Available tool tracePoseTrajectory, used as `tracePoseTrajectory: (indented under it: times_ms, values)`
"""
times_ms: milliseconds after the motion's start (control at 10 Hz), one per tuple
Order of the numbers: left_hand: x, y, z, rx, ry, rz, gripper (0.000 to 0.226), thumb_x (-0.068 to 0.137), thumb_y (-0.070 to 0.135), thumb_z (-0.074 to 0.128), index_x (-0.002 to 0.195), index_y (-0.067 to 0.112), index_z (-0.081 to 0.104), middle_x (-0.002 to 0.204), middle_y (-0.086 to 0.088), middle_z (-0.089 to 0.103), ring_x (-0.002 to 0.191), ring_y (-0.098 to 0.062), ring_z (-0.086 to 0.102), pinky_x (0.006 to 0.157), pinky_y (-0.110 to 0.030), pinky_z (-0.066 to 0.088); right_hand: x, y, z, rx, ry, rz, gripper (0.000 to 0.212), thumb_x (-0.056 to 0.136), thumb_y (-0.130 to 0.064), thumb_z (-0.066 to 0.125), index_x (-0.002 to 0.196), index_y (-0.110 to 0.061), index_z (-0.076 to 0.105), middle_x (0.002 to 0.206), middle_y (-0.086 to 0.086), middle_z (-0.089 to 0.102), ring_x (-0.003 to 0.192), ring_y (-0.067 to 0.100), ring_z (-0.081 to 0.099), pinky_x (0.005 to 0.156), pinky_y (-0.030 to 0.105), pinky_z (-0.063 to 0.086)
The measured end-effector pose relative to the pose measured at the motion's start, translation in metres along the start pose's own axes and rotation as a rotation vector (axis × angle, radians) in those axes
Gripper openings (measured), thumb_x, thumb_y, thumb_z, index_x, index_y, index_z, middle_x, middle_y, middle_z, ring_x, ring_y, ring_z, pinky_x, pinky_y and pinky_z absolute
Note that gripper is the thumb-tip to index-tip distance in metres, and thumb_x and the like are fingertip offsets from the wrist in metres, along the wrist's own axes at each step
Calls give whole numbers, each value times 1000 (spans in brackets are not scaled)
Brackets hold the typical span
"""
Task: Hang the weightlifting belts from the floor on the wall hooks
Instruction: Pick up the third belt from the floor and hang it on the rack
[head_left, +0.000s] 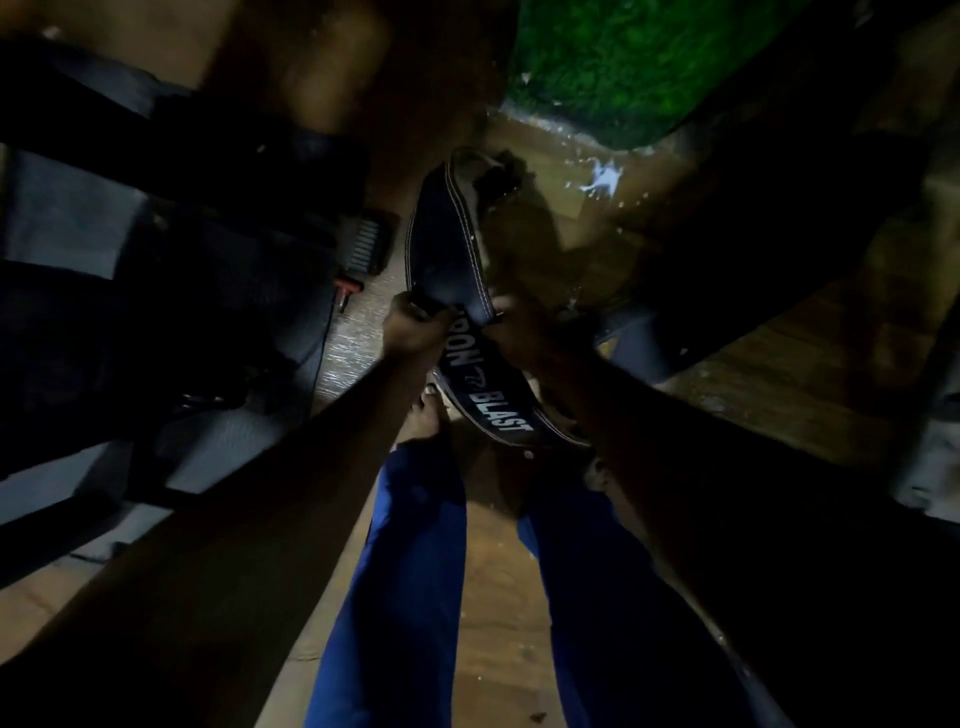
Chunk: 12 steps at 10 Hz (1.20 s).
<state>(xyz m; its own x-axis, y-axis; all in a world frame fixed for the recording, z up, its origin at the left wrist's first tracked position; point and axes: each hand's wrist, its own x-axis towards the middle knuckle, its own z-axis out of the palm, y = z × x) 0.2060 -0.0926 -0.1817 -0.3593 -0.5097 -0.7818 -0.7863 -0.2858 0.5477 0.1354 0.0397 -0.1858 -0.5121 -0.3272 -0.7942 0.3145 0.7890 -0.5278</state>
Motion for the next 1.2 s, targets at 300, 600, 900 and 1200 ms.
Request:
tracePoseTrajectory:
  times_ms: [300,600,900,1200]
  values:
    - [-178,143,-18,-278,-51,29,24,90,19,70,105,0,66,84,-6,71,72,-22,68,50,-22,54,-203,-88,-142,341,-59,-76,22,87,15,51,103,6,65,72,7,68,52,7,65,50,16,50]
    - [-361,249,-35,-420,60,230,28,83,36,72,93,15,58,99,-12,72,93,-31,71,87,-46,59,-380,-173,-217,394,113,-181,8,66,-28,59,64,-20,59,73,11,49,70,23,45,68,36,31]
    - [-487,336,-63,-277,19,654,29,90,43,64,83,15,62,90,-11,74,85,-26,71,83,-41,59,-494,-249,-277,677,214,-413,69,94,-36,66,149,-4,38,134,4,56,113,12,52,86,15,43]
    - [-552,413,-79,-251,-43,956,32,92,37,66,74,18,48,65,6,47,64,-9,45,64,-27,40,-567,-324,-330,733,236,-628,79,90,-27,71,153,-7,29,133,-5,43,125,11,40,100,30,29]
